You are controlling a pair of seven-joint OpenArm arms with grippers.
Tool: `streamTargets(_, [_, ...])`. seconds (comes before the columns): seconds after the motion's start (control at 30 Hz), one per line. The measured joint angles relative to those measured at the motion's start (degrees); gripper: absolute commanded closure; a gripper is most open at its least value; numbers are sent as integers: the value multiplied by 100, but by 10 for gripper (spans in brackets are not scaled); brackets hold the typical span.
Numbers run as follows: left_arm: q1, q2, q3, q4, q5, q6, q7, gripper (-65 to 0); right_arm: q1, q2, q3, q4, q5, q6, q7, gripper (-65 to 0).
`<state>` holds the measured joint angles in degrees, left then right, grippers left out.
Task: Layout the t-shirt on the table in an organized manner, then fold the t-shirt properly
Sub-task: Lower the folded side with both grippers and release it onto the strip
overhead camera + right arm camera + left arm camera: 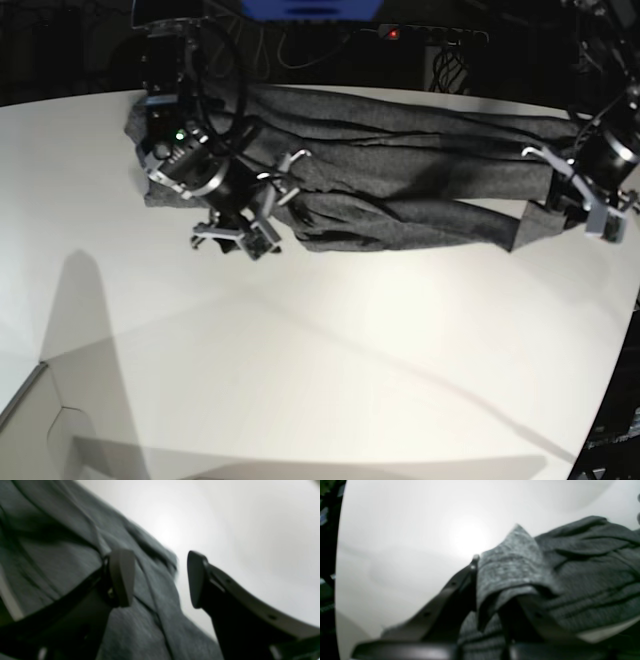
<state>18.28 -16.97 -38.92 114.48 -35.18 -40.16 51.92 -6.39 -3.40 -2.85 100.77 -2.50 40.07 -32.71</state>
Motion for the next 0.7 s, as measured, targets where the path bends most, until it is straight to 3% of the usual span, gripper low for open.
streamTargets(0.2, [417,-302,-876,2,-964,2,-35,-1,2,37,361,-173,0,-4,33,-340])
streamTargets(0.4, [651,-612,-1473,0,-1482,4,-33,-1,7,24,597,-466,0,-4,37,-339])
streamTargets(0.7, [662,-603,-2096,-39,-1484,4,553,-1,-120,24,761,-553,0,-4,90,-335])
